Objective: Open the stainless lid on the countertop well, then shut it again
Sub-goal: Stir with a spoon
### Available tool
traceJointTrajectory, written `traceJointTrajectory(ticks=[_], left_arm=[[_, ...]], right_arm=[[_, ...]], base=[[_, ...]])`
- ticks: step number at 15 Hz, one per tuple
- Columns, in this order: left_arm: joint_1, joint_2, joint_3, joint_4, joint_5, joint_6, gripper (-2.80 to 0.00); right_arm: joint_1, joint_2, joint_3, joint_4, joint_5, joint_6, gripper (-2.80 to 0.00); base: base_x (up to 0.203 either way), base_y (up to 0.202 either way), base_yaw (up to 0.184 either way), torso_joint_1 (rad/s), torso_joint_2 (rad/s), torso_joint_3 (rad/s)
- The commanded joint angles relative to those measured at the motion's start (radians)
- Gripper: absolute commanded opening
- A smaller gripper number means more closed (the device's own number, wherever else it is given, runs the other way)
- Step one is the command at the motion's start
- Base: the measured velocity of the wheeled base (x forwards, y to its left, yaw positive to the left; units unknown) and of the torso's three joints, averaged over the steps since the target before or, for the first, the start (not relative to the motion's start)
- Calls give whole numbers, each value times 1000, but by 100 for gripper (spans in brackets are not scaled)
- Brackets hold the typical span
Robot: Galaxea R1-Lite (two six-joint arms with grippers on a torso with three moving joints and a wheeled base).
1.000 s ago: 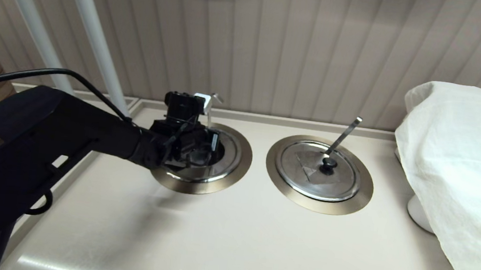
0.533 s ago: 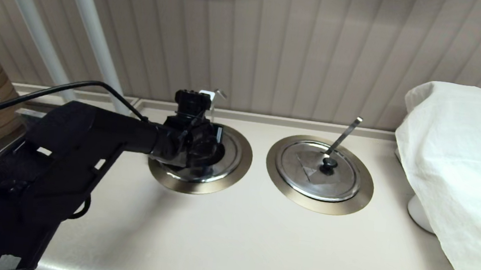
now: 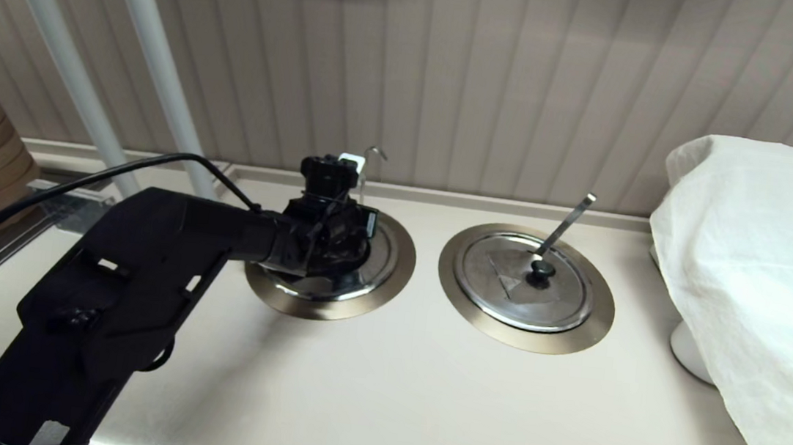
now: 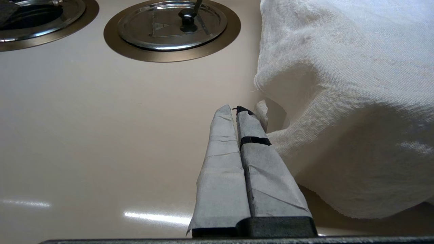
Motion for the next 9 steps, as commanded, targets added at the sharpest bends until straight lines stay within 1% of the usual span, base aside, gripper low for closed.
traceJointTrajectory(ticks=[1,6,9], left_arm=[[1,14,0,3,1,0,0],[15,7,-1,4,3,5,0],[36,-7,0,5,3,5,0]], right_arm=[[0,0,0,-1,0,-1,-280],[0,0,0,-1,1,-1,-280],[0,0,0,-1,0,-1,-280]], base=[[0,0,0,0,0,0],[0,0,0,0,0,0],[0,0,0,0,0,0]])
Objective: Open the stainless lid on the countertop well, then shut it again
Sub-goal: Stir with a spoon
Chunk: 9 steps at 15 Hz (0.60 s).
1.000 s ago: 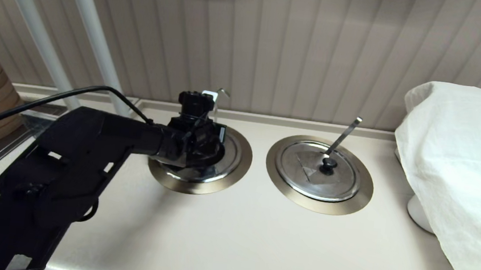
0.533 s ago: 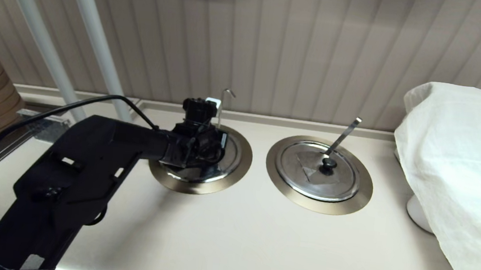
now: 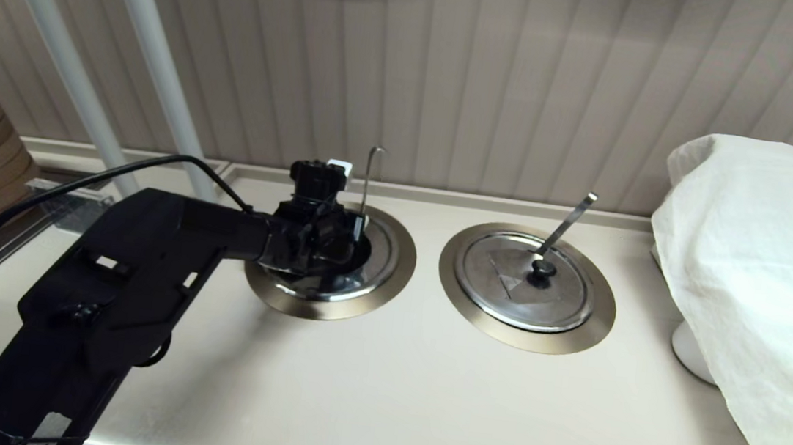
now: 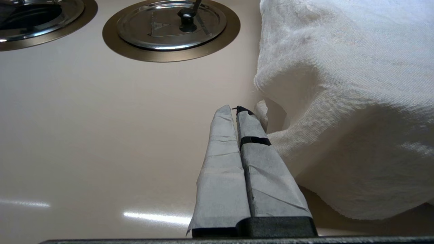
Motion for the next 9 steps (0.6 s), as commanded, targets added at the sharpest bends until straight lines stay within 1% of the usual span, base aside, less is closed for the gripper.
traceJointTrajectory(ticks=[1,3,4,6,9], left_arm=[[15,-17,1,-3,0,0,0],[26,-24,3,2,5,0,0],[29,-26,7,2,18,3,0],[30,-21,10,0,27,23,0],[28,-59,82,-5,25,21,0]], right_arm=[[1,0,0,0,0,-1,-280],[1,0,0,0,0,-1,-280],[1,0,0,0,0,-1,-280],[1,0,0,0,0,-1,-280],[1,0,0,0,0,-1,-280]], base=[[0,0,0,0,0,0],[0,0,0,0,0,0],[0,0,0,0,0,0],[0,0,0,0,0,0],[0,0,0,0,0,0]])
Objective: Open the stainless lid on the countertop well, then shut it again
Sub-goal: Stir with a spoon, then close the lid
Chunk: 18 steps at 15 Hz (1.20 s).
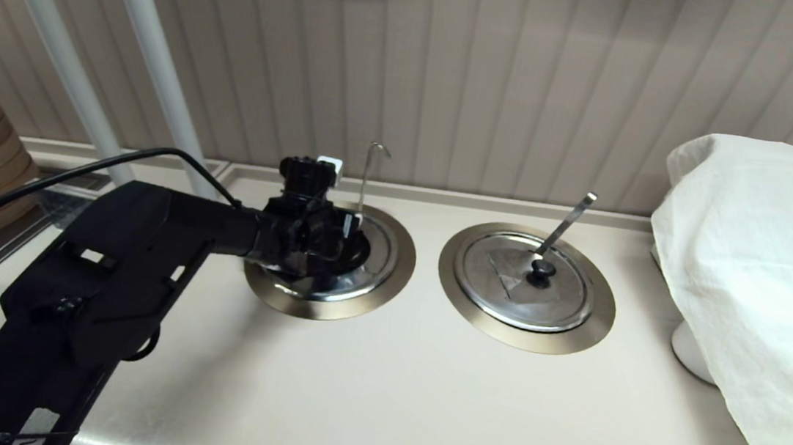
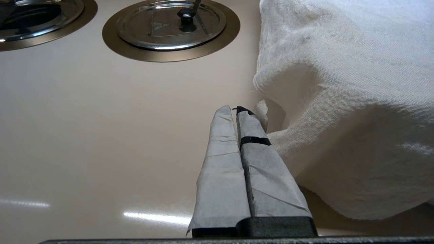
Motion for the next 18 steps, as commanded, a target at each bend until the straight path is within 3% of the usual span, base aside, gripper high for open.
traceJointTrajectory(ticks=[1,7,12,13,15,18], left_arm=[[0,-63,86,-5,-4,-2,0],[20,-203,284,-17,-11,-1,0],[60,-384,487,-139,-14,-10,0],[70,-423,510,-153,-10,-31,0],[77,-515,547,-162,20,-138,0],[68,-620,666,-156,164,-272,0]], right_arm=[[0,0,0,0,2,-1,-280],[0,0,0,0,2,-1,-280],[0,0,0,0,2,-1,-280],[0,0,0,0,0,-1,-280],[0,0,0,0,0,-1,-280],[0,0,0,0,0,-1,-280]], base=[[0,0,0,0,0,0],[0,0,0,0,0,0],[0,0,0,0,0,0],[0,0,0,0,0,0],[0,0,0,0,0,0],[0,0,0,0,0,0]])
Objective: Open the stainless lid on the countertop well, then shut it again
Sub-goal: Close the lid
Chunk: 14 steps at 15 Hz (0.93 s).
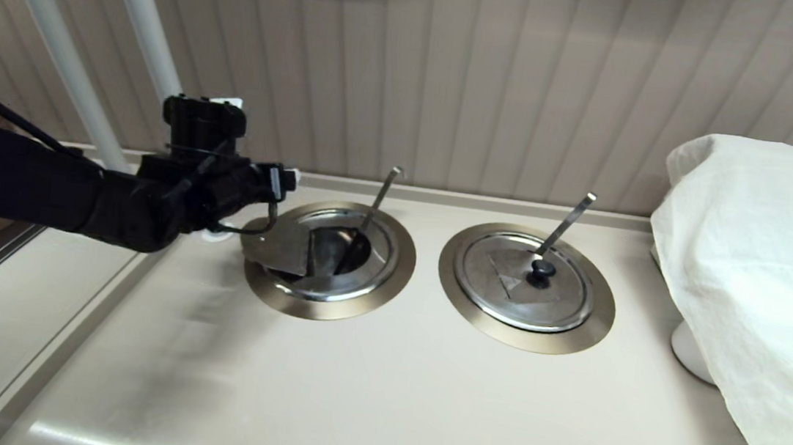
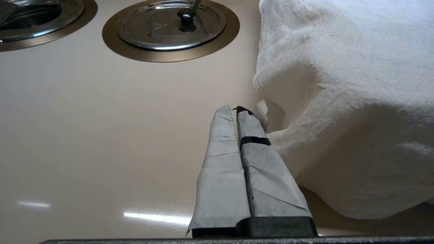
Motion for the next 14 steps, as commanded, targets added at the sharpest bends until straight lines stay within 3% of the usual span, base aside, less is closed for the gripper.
traceJointTrajectory(ticks=[1,3,5,6,9,14], left_arm=[[-19,-102,80,3,93,-143,0],[-36,-110,98,65,140,-301,0],[-38,-105,105,160,134,-437,0],[-38,-87,108,183,115,-470,0],[-31,-38,117,187,81,-529,0],[-14,27,105,180,-9,-533,0]], right_arm=[[0,0,0,0,0,-1,-280],[0,0,0,0,1,-1,-280],[0,0,0,0,1,-1,-280],[0,0,0,0,0,-1,-280],[0,0,0,0,1,-1,-280],[0,0,0,0,0,-1,-280]], base=[[0,0,0,0,0,0],[0,0,0,0,0,0],[0,0,0,0,0,0],[0,0,0,0,0,0],[0,0,0,0,0,0],[0,0,0,0,0,0]])
